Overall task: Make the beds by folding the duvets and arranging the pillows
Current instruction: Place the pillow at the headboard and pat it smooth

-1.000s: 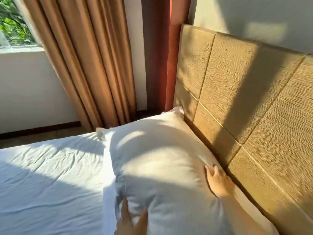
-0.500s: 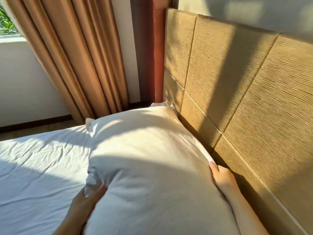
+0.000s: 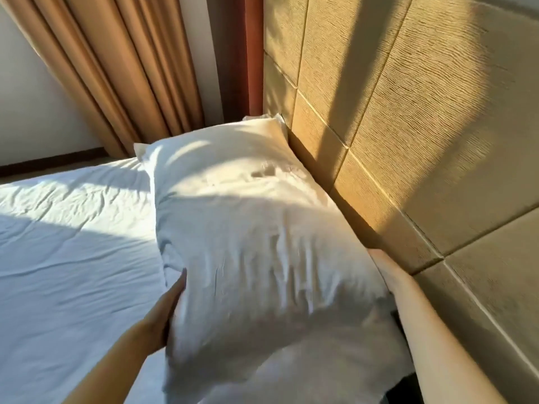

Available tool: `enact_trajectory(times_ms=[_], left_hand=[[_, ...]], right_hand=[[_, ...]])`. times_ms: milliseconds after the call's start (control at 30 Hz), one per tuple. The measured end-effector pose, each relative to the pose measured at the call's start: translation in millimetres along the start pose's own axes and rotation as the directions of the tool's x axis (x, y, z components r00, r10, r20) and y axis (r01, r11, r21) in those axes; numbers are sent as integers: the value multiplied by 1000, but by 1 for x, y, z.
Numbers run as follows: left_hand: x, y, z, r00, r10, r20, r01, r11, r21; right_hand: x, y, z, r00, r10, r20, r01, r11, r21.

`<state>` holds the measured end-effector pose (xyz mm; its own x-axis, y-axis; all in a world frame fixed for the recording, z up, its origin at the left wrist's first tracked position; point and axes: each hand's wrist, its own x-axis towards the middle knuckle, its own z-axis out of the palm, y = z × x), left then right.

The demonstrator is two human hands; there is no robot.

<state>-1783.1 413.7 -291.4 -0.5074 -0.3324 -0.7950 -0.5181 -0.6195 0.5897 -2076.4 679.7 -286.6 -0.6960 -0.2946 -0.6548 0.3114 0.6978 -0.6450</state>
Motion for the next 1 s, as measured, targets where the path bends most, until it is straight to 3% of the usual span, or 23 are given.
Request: enact_trajectory(times_ms=[67,133,233,300,333,367,433,500,567,600,633,667,733,767,800,833,867,900,933,967,1000], left_hand=[[-10,-6,-4,997,-19,80,25,997,-71],[-16,-35,-14,991,-54,122,53,999,11],[-3,-94,-34,987,-110,-114,150,877,456],[8,-119,-41,970,-86,-227,210,767,607],[9,-121,-39,960,-54,-274,226,726,650],[7,-118,-34,947,14,-322,222,694,685],[-2,-99,-20,875,244,-418,198,609,768],[-11,-74,-7,778,505,-375,47,549,835],[-17,-57,10,735,623,-267,-181,561,808],[-18,-55,17,753,622,-215,-268,588,763],[-16,-59,20,813,558,-165,-281,625,728],[-13,-70,20,886,447,-123,-224,645,730],[-11,-102,0,989,86,-120,43,613,789],[-14,-112,-13,978,-184,-101,189,567,802],[-18,-116,-28,910,-410,-60,285,515,808],[-21,-113,-41,842,-538,-34,336,474,814],[-18,-107,-52,831,-555,-35,336,451,827],[-16,-95,-59,876,-478,-64,298,432,851],[-11,-80,-61,940,-312,-135,261,408,875],[-3,-63,-59,973,-53,-224,225,416,881],[6,-47,-53,938,202,-282,158,475,866]], right_hand=[[-16,-22,-18,993,-60,-101,50,994,-97],[-26,-16,-28,987,-58,-152,43,994,-104],[-27,30,-21,975,148,-164,-185,953,-241],[-36,59,-7,943,309,-120,-328,923,-203],[-36,67,0,935,317,-157,-343,923,-175],[-37,68,6,937,271,-220,-312,933,-181],[-38,55,16,914,38,-403,-200,908,-367],[-48,24,31,857,-258,-447,-22,847,-530],[-61,-6,54,719,-554,-419,202,744,-636],[-64,-13,65,647,-660,-381,291,676,-677],[-62,-15,74,623,-716,-315,345,613,-711],[-57,-9,83,669,-712,-213,351,555,-754],[-47,19,98,877,-479,-35,221,469,-855],[-41,28,100,937,-347,-40,129,450,-884],[-39,24,100,959,-272,-77,53,441,-896],[-40,10,98,965,-234,-116,-2,437,-899],[-43,-11,96,968,-211,-138,-34,434,-900],[-44,-35,94,967,-205,-153,-52,427,-903],[-44,-59,92,964,-201,-171,-66,443,-894],[-41,-77,92,942,-286,-176,-18,482,-876],[-34,-89,94,883,-431,-187,84,536,-840]])
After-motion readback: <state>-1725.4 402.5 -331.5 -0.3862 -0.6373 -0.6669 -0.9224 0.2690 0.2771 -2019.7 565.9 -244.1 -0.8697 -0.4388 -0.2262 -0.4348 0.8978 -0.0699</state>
